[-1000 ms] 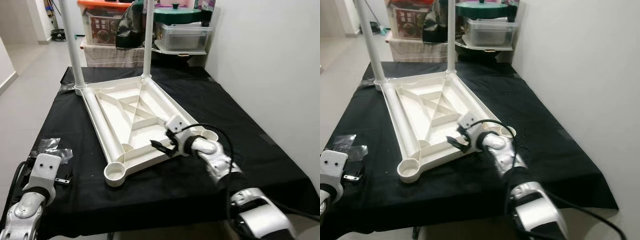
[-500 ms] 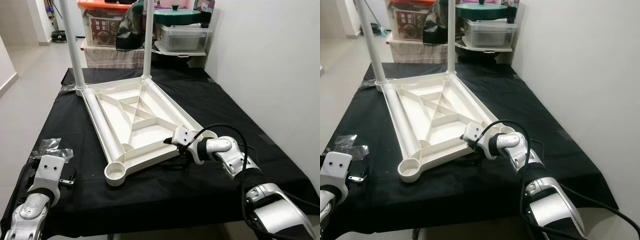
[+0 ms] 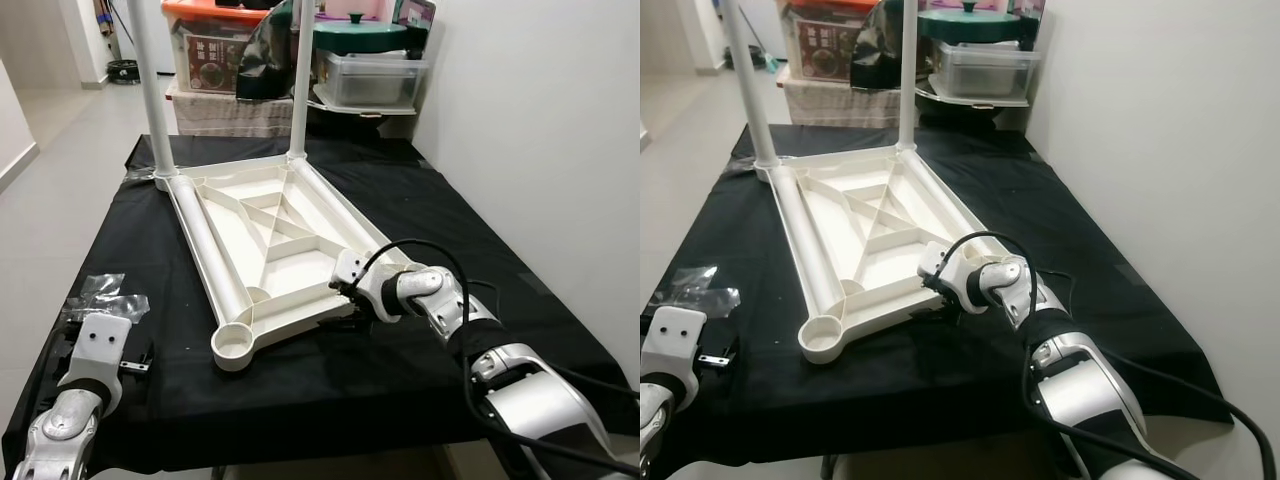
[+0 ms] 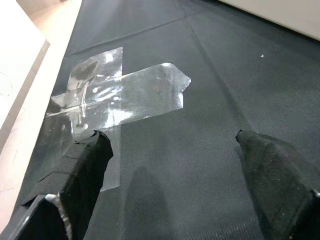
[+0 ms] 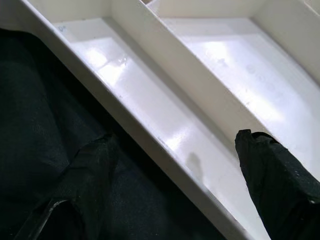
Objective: Building children table
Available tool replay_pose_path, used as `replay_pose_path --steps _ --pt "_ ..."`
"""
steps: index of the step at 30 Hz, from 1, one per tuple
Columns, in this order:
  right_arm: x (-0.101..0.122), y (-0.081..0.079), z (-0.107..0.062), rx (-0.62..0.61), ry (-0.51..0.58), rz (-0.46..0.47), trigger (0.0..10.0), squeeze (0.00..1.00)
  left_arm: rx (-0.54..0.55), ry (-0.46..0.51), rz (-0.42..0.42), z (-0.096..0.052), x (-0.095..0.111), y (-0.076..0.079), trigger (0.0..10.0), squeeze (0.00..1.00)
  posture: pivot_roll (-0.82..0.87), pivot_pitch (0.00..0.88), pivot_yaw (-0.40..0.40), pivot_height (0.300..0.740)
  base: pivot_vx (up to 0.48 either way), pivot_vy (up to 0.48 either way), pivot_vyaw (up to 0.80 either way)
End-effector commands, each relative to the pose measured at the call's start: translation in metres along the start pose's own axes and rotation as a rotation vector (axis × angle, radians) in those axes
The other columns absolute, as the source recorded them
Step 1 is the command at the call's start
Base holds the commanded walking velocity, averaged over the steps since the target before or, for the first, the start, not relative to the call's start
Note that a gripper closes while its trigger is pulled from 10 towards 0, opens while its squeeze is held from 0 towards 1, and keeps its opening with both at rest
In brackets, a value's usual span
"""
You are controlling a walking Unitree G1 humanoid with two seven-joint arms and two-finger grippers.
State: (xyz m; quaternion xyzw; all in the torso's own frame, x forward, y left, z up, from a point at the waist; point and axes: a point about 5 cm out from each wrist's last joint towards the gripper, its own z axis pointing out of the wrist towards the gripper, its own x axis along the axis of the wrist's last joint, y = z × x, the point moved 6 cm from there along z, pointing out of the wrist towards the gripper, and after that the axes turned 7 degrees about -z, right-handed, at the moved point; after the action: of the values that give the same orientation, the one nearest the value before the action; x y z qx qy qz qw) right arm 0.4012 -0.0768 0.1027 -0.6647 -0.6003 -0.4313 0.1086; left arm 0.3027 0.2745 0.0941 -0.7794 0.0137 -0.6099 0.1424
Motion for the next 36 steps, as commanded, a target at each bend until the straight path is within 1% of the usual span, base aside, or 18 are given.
replay_pose_path --steps 1,2,4,6,7,8,10,11,14,15,16,20,21,23,27,32,33,36 --pt "-0.005 -0.003 0.0 0.043 -0.053 -0.044 10.0 0.0 -0.008 -0.008 0.01 0.001 -0.004 0.005 10.0 0.0 0.11 0.0 -0.117 0.74 0.0 0.0 0.0" --pt "-0.005 -0.003 0.0 0.043 -0.053 -0.044 10.0 0.0 -0.008 -0.008 0.01 0.001 -0.004 0.005 10.0 0.0 0.11 0.0 -0.117 0.74 0.0 0.0 0.0" --pt "-0.013 -0.013 -0.002 0.12 -0.106 -0.144 10.0 0.0 -0.01 -0.006 0.013 0.002 -0.003 0.005 10.0 0.0 0.11 0.0 -0.115 0.74 0.0 0.0 0.0" --pt "-0.013 -0.013 -0.002 0.12 -0.106 -0.144 10.0 0.0 -0.01 -0.006 0.013 0.002 -0.003 0.005 10.0 0.0 0.11 0.0 -0.115 0.74 0.0 0.0 0.0" --pt "-0.018 -0.015 -0.002 0.143 -0.149 -0.202 10.0 0.0 -0.012 -0.004 0.014 0.003 -0.002 0.006 10.0 0.0 0.11 0.0 -0.114 0.74 0.0 0.0 0.0" --pt "-0.018 -0.015 -0.002 0.143 -0.149 -0.202 10.0 0.0 -0.012 -0.004 0.014 0.003 -0.002 0.006 10.0 0.0 0.11 0.0 -0.114 0.74 0.0 0.0 0.0" --pt "-0.023 -0.012 -0.005 0.165 -0.221 -0.305 10.0 0.0 -0.015 0.0 0.016 0.004 -0.001 0.007 10.0 0.0 0.11 0.0 -0.116 0.74 0.0 0.0 0.0" --pt "-0.024 -0.01 -0.006 0.168 -0.243 -0.336 10.0 0.0 -0.016 0.002 0.015 0.004 0.0 0.008 10.0 0.0 0.11 0.0 -0.116 0.74 0.0 0.0 0.0" --pt "-0.022 -0.007 -0.007 0.174 -0.265 -0.365 10.0 0.0 -0.016 0.005 0.014 0.004 0.0 0.009 10.0 0.0 0.11 0.0 -0.119 0.74 0.0 0.0 0.0" --pt "-0.021 -0.006 -0.008 0.184 -0.269 -0.376 4.2 0.0 -0.017 0.006 0.013 0.004 0.001 0.009 10.0 0.0 0.11 0.0 -0.122 0.74 0.0 0.0 0.0" --pt "-0.02 -0.009 -0.008 0.213 -0.273 -0.385 0.0 0.0 -0.018 0.007 0.013 0.004 0.001 0.01 10.0 0.0 0.11 0.0 -0.123 0.74 0.0 0.0 0.0" --pt "-0.02 -0.016 -0.009 0.276 -0.273 -0.382 0.0 0.0 -0.021 0.008 0.012 0.003 0.001 0.011 10.0 0.0 0.11 0.0 -0.127 0.74 0.0 0.0 0.0" --pt "-0.022 -0.023 -0.01 0.323 -0.264 -0.36 0.0 0.0 -0.021 0.008 0.012 0.003 0.0 0.011 10.0 0.0 0.11 0.0 -0.129 0.74 0.0 0.0 0.0" --pt "-0.022 -0.023 -0.01 0.323 -0.264 -0.36 0.0 0.0 -0.021 0.008 0.012 0.003 0.0 0.011 10.0 0.0 0.11 0.0 -0.129 0.74 0.0 0.0 0.0" --pt "-0.024 -0.031 -0.012 0.379 -0.241 -0.31 0.0 0.0 -0.018 0.005 0.011 0.002 -0.002 0.011 10.0 0.0 0.1 0.0 -0.131 0.74 0.0 0.0 0.0" --pt "-0.025 -0.035 -0.013 0.403 -0.228 -0.274 0.0 0.0 -0.019 0.002 0.011 0.001 -0.003 0.012 10.0 0.0 0.1 0.0 -0.133 0.74 0.0 0.0 0.0" --pt "-0.026 -0.041 -0.012 0.428 -0.209 -0.232 0.0 0.0 -0.019 0.002 0.009 0.002 -0.003 0.013 10.0 0.0 0.1 0.0 -0.134 0.74 0.0 0.0 0.0" --pt "-0.028 -0.048 -0.011 0.45 -0.201 -0.217 0.0 0.0 -0.02 0.001 0.008 0.002 -0.003 0.014 10.0 0.0 0.1 0.0 -0.134 0.74 0.0 0.0 0.0"
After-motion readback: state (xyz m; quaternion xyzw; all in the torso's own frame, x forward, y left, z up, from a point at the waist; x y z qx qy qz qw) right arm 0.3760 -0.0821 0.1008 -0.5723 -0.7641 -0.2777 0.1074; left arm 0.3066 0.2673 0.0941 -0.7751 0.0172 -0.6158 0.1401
